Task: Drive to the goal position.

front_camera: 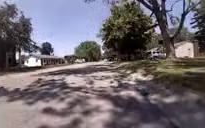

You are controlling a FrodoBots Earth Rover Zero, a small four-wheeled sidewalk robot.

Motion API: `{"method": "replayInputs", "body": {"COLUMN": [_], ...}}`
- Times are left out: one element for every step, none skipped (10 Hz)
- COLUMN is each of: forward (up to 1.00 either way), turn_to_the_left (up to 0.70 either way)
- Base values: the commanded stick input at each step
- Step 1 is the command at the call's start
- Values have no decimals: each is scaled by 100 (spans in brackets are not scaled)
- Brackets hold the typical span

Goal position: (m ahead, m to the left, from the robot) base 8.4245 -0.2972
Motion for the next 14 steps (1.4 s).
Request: {"method": "replayInputs", "body": {"forward": [70,70,70,70,70,70,70,70,70,70,70,70,70,70], "turn_to_the_left": [0,0,0,0,0,0,0,0,0,0,0,0,0,-6]}}
